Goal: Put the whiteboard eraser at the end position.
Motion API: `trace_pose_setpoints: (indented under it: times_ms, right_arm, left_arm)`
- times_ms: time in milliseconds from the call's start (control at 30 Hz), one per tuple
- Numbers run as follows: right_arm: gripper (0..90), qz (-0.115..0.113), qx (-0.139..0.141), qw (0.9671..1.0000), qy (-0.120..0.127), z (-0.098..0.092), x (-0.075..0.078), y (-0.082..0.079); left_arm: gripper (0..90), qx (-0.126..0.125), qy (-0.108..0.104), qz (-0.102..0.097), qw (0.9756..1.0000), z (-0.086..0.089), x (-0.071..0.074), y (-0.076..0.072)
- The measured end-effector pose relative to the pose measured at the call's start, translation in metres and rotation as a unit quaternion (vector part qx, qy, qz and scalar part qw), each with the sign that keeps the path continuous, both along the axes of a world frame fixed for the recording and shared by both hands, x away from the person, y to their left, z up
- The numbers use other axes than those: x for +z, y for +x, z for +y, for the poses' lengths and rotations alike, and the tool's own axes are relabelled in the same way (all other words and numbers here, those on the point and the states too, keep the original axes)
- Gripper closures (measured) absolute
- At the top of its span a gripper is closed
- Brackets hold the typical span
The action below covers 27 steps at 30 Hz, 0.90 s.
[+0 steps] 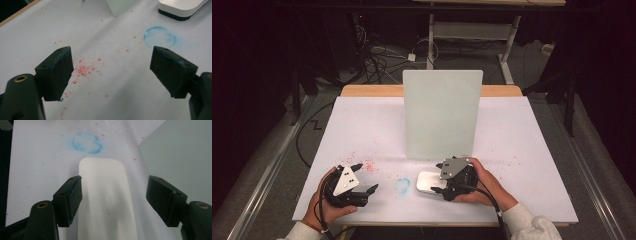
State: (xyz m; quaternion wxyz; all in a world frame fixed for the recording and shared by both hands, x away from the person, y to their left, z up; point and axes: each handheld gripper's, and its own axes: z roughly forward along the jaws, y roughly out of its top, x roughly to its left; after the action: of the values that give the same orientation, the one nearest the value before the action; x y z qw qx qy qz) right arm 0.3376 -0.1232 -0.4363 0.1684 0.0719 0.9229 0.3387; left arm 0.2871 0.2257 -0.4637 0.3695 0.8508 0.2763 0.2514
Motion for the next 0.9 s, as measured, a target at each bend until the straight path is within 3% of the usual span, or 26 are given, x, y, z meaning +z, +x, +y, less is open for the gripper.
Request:
trace_pose_setpoints:
  times_ms: [300, 633, 900]
  right_arm:
    - [28.1, -0.031, -0.039, 0.9982, 0.033, -0.011, 0.010, 0.001]
    - [25.9, -0.068, -0.091, 0.9912, 0.068, -0.028, 0.023, 0.003]
    - [25.3, -0.095, -0.121, 0.9850, 0.079, -0.041, 0.031, 0.001]
  left_arm:
    - [17.8, 0.000, 0.000, 0.000, 1.0000, 0.000, 0.000, 0.000]
    - [17.8, 0.000, 0.001, 0.000, 1.0000, 0.000, 0.000, 0.000]
    - [17.8, 0.001, 0.001, -0.002, 1.0000, 0.001, 0.001, -0.001]
